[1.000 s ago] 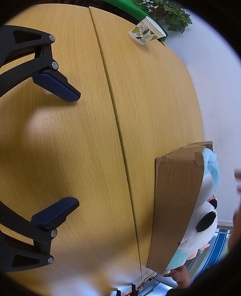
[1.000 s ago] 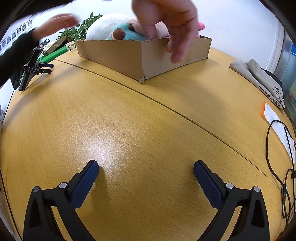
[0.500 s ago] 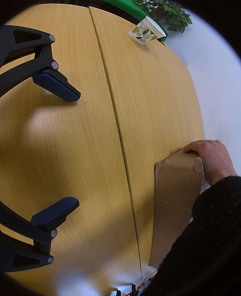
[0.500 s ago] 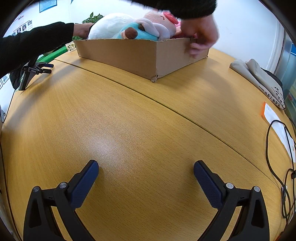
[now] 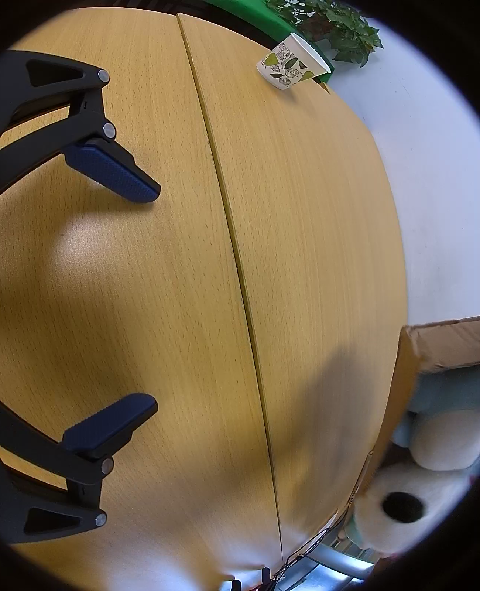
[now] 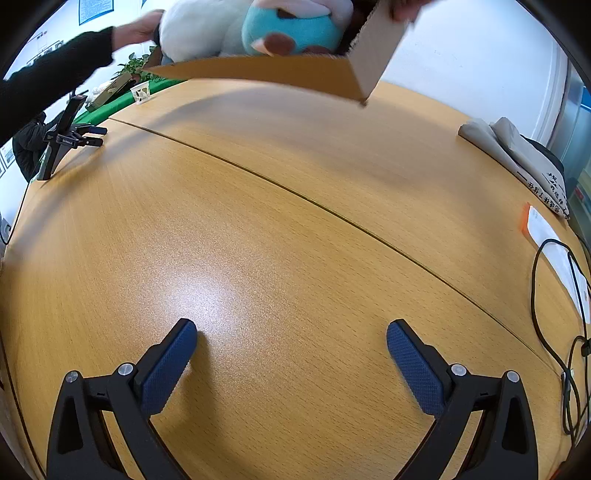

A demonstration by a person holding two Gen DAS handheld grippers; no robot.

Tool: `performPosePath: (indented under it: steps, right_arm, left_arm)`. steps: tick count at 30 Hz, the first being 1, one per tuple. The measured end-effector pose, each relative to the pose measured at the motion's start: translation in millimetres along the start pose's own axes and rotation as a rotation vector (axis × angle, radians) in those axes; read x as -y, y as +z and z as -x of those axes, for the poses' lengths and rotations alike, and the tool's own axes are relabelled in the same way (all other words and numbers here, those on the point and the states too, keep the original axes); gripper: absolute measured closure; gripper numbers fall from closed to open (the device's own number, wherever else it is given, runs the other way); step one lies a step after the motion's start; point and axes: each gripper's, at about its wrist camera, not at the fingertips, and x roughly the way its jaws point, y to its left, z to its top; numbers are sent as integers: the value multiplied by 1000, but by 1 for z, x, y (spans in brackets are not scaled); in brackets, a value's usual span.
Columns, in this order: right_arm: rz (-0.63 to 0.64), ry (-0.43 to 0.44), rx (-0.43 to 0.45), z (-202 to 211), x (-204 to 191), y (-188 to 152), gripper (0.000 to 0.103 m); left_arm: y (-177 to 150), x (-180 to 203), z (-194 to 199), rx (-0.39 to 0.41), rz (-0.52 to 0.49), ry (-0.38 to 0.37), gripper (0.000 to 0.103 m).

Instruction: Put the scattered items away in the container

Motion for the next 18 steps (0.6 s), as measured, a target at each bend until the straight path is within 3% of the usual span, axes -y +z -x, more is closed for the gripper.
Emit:
performPosePath:
  steps: [18]
  right_arm:
    - [-3,-4,-1,-1,1,0,0]
  left_arm:
    - [2,5,2,0,-4,-2,0]
